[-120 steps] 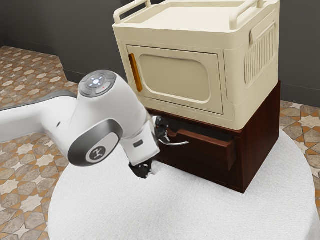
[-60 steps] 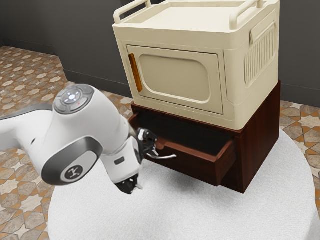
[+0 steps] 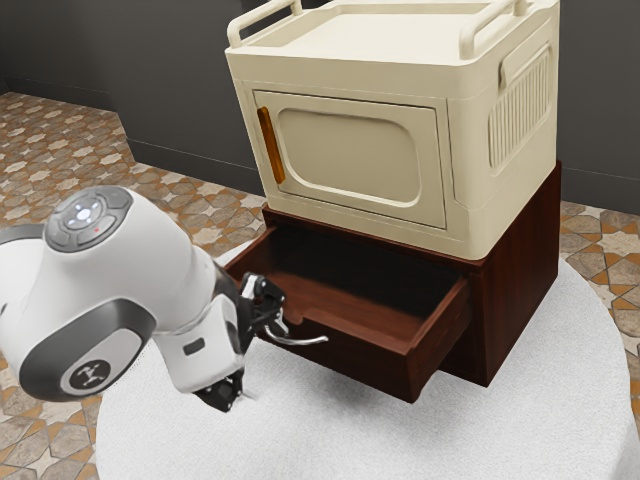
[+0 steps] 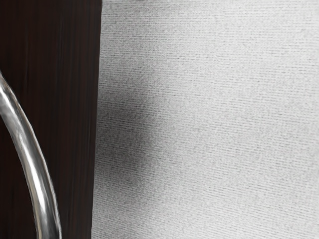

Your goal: Pull the drawer handle with one arm to open the drawer

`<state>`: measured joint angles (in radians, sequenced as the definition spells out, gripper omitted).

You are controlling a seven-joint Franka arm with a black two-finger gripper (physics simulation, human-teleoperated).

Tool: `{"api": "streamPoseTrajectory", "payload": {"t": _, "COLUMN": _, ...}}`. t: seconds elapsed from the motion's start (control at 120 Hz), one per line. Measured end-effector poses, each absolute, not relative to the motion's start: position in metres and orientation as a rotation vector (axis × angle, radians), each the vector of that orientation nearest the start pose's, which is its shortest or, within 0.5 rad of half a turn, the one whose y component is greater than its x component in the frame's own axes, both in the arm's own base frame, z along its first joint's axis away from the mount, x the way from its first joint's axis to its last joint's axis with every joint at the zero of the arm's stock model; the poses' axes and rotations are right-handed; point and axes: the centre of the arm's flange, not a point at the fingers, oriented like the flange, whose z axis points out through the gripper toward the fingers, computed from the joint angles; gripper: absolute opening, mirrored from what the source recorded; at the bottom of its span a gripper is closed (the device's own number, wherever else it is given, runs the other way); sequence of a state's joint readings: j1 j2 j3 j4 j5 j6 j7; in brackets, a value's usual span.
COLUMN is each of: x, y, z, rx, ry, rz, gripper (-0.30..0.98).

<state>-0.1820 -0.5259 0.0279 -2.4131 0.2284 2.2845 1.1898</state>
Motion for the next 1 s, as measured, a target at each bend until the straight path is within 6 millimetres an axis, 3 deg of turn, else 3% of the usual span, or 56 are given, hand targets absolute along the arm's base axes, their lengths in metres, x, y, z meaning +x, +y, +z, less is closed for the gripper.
{"api": "streamPoseTrajectory", "payload": {"t": 0.183, "x": 0.412, "y": -0.057, "z": 0.562, "rx": -2.057, "ry": 1.841, "rz": -0.378, "gripper": 0.67}}
{"api": "streamPoseTrajectory", "payload": {"t": 0.25, "x": 0.418, "y": -0.06, "z": 0.589, "rx": -2.065, "ry": 1.82, "rz": -0.421, "gripper": 0.68}}
{"api": "streamPoseTrajectory", "payload": {"t": 0.342, "x": 0.45, "y": -0.07, "z": 0.644, "rx": -2.094, "ry": 1.796, "rz": -0.448, "gripper": 0.68}}
{"api": "streamPoseTrajectory", "payload": {"t": 0.442, "x": 0.467, "y": -0.075, "z": 0.67, "rx": -2.158, "ry": 1.781, "rz": -0.446, "gripper": 0.68}}
{"api": "streamPoseTrajectory", "payload": {"t": 0.55, "x": 0.471, "y": -0.074, "z": 0.693, "rx": -2.243, "ry": 1.717, "rz": -0.467, "gripper": 0.68}}
{"api": "streamPoseTrajectory", "payload": {"t": 0.65, "x": 0.475, "y": -0.062, "z": 0.696, "rx": -2.389, "ry": 1.594, "rz": -0.439, "gripper": 0.68}}
{"api": "streamPoseTrajectory", "payload": {"t": 0.842, "x": 0.481, "y": -0.05, "z": 0.717, "rx": -2.708, "ry": 1.199, "rz": -0.335, "gripper": 0.69}}
{"api": "streamPoseTrajectory", "payload": {"t": 1.0, "x": 0.477, "y": -0.045, "z": 0.712, "rx": -2.856, "ry": 0.897, "rz": -0.234, "gripper": 0.69}}
